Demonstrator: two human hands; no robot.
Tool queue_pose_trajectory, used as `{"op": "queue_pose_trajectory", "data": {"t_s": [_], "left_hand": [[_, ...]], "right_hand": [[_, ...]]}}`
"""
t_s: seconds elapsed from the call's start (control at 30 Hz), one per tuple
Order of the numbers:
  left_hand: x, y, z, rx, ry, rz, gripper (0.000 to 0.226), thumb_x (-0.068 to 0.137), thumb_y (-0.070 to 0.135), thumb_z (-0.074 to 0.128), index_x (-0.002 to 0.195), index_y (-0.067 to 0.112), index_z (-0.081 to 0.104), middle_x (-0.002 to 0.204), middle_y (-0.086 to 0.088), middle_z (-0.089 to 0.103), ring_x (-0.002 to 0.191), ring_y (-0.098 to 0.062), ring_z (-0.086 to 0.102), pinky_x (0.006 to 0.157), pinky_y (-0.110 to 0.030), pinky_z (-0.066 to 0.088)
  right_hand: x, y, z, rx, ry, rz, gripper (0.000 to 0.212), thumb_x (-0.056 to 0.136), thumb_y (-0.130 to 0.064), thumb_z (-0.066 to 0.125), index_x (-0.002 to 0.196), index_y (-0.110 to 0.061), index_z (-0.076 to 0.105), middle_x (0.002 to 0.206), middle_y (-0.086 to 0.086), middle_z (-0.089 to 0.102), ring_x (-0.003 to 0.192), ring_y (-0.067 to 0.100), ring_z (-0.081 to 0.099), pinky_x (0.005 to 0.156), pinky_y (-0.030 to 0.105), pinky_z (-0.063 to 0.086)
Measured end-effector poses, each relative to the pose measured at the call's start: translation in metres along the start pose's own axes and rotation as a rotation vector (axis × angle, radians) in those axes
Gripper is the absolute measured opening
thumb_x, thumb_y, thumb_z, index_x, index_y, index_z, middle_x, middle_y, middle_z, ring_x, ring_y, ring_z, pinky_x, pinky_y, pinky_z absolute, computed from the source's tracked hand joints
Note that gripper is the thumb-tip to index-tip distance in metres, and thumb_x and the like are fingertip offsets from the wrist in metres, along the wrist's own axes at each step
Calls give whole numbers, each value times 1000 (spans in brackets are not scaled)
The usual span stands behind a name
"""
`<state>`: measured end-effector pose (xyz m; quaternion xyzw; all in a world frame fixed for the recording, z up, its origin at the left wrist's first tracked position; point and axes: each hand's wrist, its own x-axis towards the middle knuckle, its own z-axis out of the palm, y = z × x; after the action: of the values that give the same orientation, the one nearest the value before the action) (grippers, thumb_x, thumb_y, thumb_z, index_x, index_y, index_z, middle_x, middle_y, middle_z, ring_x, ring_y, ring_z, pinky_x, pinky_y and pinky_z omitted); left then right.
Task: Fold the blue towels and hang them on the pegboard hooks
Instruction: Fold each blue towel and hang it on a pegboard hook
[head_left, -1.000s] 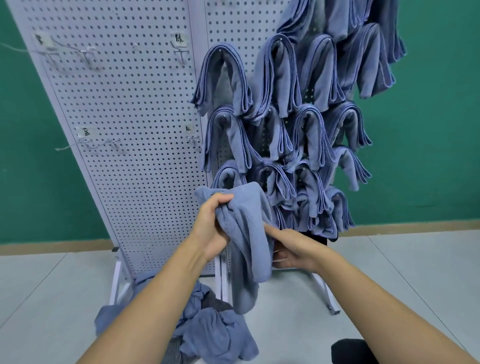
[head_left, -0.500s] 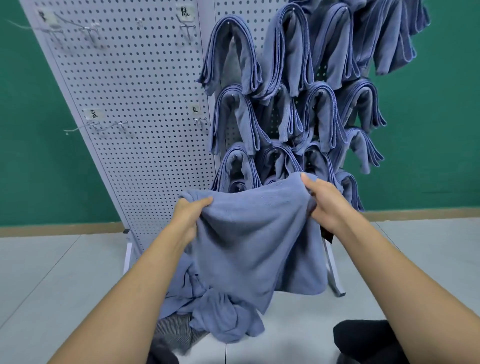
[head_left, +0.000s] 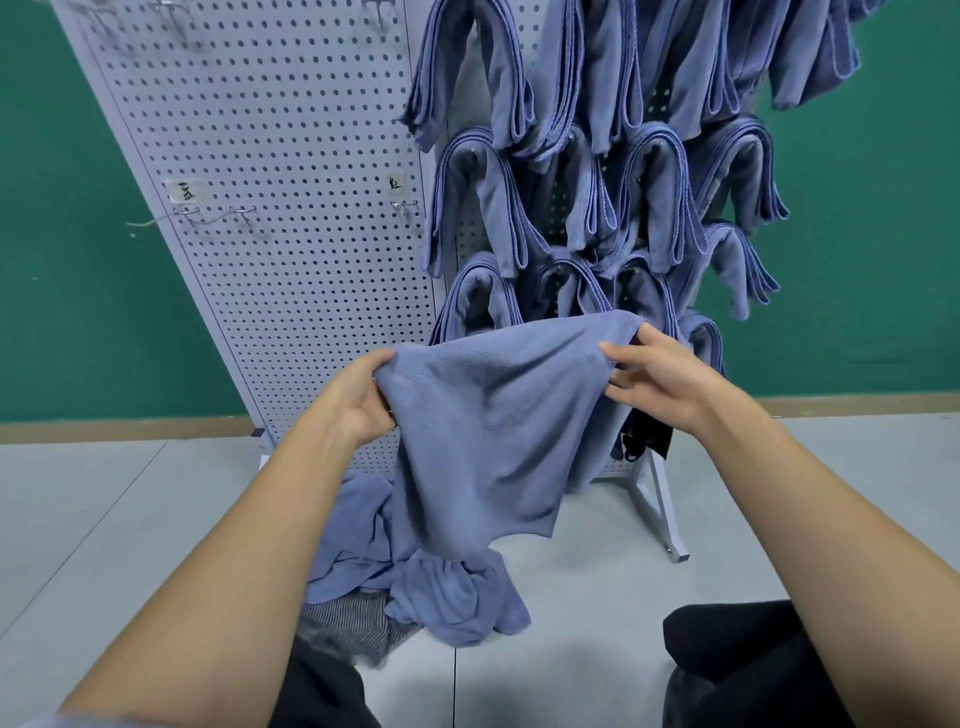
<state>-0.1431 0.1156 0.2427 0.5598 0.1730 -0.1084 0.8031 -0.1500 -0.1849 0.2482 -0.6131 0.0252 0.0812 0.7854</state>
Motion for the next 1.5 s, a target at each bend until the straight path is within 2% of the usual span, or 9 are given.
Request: {"op": "queue_pose_trajectory", "data": {"t_s": [0.13, 0.23, 0.43, 0.53, 0.8, 1.03, 1.2, 1.3, 1.5], "left_hand": [[-3, 2, 3, -23, 23, 43, 15, 96, 26, 53, 90, 14, 59, 84, -1, 63, 78, -15, 58, 67, -29, 48], [-1, 2, 0, -18, 53, 59, 14, 95, 26, 54, 90, 14, 58, 86, -1, 60, 78, -15, 56, 66, -29, 47], [-2, 6, -5, -93, 55, 27, 20, 94, 29, 59, 92, 9, 59, 84, -3, 62, 74, -14, 60, 59, -27, 53], [-4, 8, -7, -132, 4, -33, 18, 95, 24, 57, 95, 7, 60, 86, -6, 65, 76, -16, 62, 58, -28, 54], [-8, 8, -5, -105, -11, 20, 15, 94, 21, 56, 84, 10, 58, 80, -2, 62, 75, -14, 57, 66, -26, 50], [3, 4, -13, -14, 92, 154, 10, 89, 5, 63, 87, 12, 57, 86, -4, 62, 74, -13, 59, 61, -23, 53], [4, 1, -16, 253, 212, 293, 20, 81, 2, 72, 95, 14, 65, 85, -4, 65, 70, -11, 60, 61, -22, 51], [3, -1, -16, 288, 212, 299, 19, 81, 0, 71, 97, 11, 68, 82, -2, 64, 69, -10, 57, 73, -24, 52], [-4, 2, -14, 294, 203, 241, 21, 79, -3, 71, 91, 14, 71, 82, -2, 66, 64, -9, 55, 63, -21, 50]], "right_hand": [[6, 3, 0, -163, 62, -28, 30, 72, -2, 76, 89, -3, 52, 72, 5, 52, 60, 8, 51, 63, 15, 50], [6, 6, -2, -289, 186, -31, 28, 97, -3, 47, 70, -12, 50, 57, -3, 53, 47, 3, 50, 47, 14, 46], [10, 10, -12, -399, 343, -61, 25, 100, -11, 45, 76, -15, 53, 64, 0, 46, 43, 4, 44, 38, 13, 41], [10, 7, -12, -312, 349, -75, 12, 98, -12, 50, 88, -10, 57, 63, 0, 45, 39, 2, 43, 38, 15, 38], [11, 5, -12, -250, 243, -61, 22, 96, -2, 48, 84, -16, 60, 84, 3, 62, 72, 10, 57, 54, 15, 51], [15, 9, -19, -337, 354, -118, 24, 93, -5, 56, 71, -16, 56, 66, 2, 49, 54, 11, 40, 50, 24, 31], [14, 9, -20, -366, 463, -139, 16, 89, -8, 64, 80, -18, 55, 68, 4, 48, 53, 16, 39, 50, 28, 34], [14, 14, -22, -391, 441, -136, 13, 90, -5, 61, 83, -16, 58, 66, 6, 47, 41, 14, 39, 36, 18, 28], [16, 17, -25, -349, 392, -131, 19, 92, -3, 59, 79, -16, 61, 66, 4, 50, 33, 1, 41, 33, 13, 30]]}}
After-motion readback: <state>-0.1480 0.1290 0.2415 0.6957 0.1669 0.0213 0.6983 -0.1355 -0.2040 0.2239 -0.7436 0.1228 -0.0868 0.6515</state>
